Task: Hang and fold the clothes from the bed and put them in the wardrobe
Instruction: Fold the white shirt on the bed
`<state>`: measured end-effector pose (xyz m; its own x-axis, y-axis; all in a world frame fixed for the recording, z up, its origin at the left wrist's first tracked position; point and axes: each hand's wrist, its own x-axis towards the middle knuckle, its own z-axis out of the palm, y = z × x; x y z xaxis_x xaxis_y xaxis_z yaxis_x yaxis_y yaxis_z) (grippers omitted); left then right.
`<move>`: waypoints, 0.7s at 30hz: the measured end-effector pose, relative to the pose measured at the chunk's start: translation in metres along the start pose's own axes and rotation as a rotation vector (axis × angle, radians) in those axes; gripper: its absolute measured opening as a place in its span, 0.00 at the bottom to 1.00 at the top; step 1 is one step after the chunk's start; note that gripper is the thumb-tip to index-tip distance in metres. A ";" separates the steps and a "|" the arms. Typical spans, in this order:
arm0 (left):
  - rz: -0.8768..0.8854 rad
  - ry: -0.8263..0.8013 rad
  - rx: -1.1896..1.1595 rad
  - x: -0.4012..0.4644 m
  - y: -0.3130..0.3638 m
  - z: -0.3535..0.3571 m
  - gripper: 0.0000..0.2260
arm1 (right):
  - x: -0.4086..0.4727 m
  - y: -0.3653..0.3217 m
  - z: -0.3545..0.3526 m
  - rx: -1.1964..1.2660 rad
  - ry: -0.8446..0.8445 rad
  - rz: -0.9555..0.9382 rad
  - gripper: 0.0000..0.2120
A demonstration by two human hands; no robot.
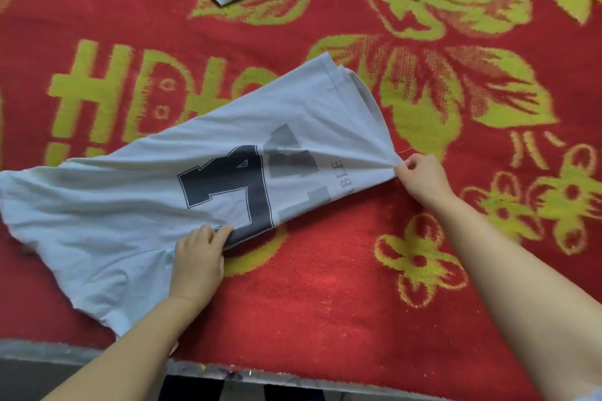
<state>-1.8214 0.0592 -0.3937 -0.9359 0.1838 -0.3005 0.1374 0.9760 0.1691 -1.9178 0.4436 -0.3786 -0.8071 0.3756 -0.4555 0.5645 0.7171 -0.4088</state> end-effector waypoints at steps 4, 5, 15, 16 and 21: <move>0.001 -0.259 0.051 0.009 0.001 -0.002 0.24 | 0.006 -0.001 0.003 -0.065 -0.064 0.048 0.05; 0.018 -0.242 0.021 0.013 0.001 -0.005 0.21 | 0.012 -0.007 0.001 -0.067 0.004 -0.002 0.08; 0.357 -0.069 -0.415 0.140 0.128 -0.055 0.16 | 0.076 -0.110 0.004 0.096 -0.333 0.039 0.12; 0.370 -0.123 -0.414 0.150 0.148 -0.054 0.20 | 0.079 -0.111 0.006 0.115 -0.316 0.045 0.12; 0.216 -0.205 -0.266 0.177 0.214 -0.033 0.32 | 0.098 -0.103 0.005 0.344 -0.338 0.052 0.08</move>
<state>-1.9685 0.2965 -0.3796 -0.8066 0.4276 -0.4081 0.2102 0.8528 0.4780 -2.0544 0.4039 -0.3853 -0.7071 0.1530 -0.6903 0.6728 0.4456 -0.5905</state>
